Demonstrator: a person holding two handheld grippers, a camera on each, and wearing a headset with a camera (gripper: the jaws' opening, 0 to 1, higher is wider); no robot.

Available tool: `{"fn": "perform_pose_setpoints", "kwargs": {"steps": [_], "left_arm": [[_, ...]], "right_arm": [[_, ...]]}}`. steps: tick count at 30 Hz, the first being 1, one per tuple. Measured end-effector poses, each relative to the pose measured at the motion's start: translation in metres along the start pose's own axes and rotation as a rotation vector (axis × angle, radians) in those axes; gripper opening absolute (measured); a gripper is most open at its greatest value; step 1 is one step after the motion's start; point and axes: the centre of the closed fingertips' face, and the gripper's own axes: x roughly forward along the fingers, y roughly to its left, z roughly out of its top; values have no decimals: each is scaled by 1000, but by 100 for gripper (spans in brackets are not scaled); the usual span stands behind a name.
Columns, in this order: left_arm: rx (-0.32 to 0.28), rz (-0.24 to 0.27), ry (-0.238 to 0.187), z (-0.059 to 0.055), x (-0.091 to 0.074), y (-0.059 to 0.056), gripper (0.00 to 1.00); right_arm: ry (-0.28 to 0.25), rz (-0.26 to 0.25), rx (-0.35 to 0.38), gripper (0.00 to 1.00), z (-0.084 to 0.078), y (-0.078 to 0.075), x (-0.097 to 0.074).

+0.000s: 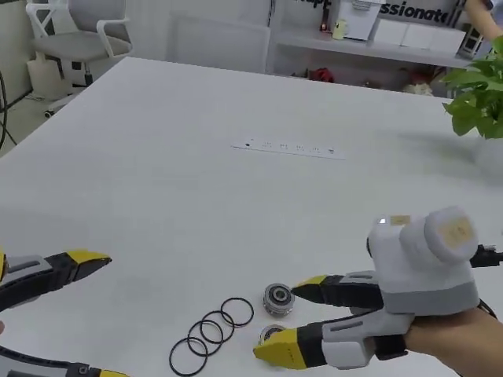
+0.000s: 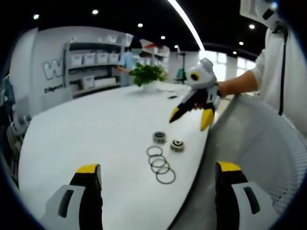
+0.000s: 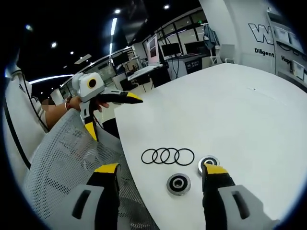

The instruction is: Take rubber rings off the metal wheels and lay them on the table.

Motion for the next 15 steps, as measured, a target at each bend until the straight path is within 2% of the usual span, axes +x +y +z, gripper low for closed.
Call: {"fn": "perform_pose_setpoints", "kwargs": {"steps": [3, 15], "left_arm": [[-19, -2, 1, -1, 0, 0, 100], [-36, 16, 19, -2, 1, 4, 100]], "right_arm": [[-15, -10, -19, 67, 1, -2, -10], [-58, -48, -11, 78, -9, -14, -42]]}}
